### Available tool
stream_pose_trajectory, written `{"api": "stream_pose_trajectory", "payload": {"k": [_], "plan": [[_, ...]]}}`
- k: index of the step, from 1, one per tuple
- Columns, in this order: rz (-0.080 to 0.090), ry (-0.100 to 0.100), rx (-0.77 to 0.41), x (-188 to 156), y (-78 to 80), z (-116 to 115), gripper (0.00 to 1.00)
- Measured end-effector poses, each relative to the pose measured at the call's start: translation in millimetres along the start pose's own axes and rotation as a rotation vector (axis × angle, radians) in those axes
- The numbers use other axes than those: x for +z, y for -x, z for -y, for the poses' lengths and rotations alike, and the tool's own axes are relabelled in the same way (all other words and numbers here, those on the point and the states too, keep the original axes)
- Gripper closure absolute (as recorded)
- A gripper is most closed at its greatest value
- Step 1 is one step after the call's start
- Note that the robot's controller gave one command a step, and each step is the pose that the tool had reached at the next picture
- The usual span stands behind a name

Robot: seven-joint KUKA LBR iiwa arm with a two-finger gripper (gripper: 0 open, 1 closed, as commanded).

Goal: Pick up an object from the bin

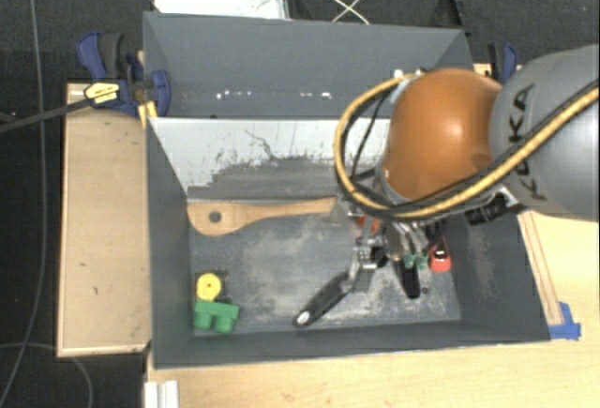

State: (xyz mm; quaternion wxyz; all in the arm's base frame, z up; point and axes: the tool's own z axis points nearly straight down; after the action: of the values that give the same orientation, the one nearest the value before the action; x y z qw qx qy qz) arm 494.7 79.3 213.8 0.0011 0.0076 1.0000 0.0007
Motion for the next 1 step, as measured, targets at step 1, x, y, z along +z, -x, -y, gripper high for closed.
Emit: {"api": "stream_pose_trajectory", "payload": {"k": [1], "plan": [[0.0,0.0,0.0,0.0,0.0,0.0,0.0]]}}
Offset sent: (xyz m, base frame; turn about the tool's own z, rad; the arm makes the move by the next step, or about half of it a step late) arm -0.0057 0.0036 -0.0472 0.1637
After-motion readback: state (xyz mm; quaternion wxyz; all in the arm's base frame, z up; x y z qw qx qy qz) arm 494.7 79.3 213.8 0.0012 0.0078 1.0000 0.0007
